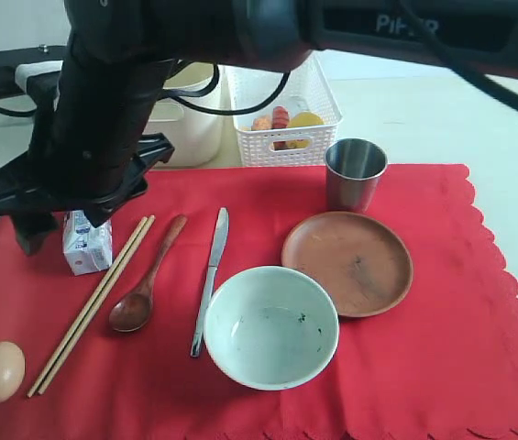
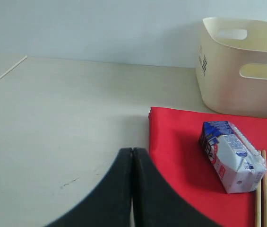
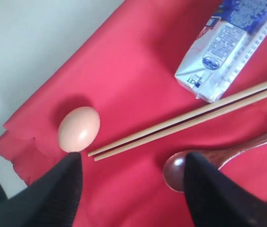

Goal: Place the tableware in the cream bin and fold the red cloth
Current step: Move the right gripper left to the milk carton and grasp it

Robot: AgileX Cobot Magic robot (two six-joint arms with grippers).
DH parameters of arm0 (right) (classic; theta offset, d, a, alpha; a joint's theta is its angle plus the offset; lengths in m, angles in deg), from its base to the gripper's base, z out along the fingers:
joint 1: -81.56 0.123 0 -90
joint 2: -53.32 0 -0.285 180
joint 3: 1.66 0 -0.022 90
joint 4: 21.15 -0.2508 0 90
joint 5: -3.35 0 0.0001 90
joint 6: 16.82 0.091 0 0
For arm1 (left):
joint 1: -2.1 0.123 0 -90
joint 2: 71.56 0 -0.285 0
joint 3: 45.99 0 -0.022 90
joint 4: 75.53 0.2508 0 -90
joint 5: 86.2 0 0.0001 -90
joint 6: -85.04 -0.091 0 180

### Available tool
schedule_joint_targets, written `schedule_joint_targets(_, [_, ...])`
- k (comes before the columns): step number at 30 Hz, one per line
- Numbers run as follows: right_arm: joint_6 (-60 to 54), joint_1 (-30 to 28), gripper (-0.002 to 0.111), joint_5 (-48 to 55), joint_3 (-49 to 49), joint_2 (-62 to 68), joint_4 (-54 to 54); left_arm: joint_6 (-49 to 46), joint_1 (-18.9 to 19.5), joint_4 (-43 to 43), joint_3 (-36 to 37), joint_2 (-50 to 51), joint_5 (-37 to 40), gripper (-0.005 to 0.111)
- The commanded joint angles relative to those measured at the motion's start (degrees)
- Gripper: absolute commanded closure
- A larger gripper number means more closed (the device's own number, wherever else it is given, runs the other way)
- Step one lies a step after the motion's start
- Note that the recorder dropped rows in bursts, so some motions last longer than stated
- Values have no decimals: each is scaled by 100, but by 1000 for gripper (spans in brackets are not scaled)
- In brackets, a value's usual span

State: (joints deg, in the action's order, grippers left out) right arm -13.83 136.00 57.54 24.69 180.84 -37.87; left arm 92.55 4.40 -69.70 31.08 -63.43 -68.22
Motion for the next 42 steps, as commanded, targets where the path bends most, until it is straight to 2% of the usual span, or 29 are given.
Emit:
schedule_joint_targets(1, [177, 17, 46, 53, 37, 70, 145, 11, 3, -6, 14, -34, -9, 107])
schedule_joint_targets(9, [177, 17, 34, -14, 37, 105, 277, 10, 3, -6, 14, -34, -9, 107])
schedule_joint_targets(16, [476, 17, 33, -127, 113, 129, 776, 10, 3, -6, 14, -34, -9, 107])
schedule_joint_targets(33, [935, 17, 33, 726, 2417, 1516, 1450, 0, 3, -6, 14, -34, -9, 107])
schedule_joint_targets(42, [1194, 17, 33, 827, 3036, 2176, 1737, 0, 3, -6, 14, -34, -9, 107])
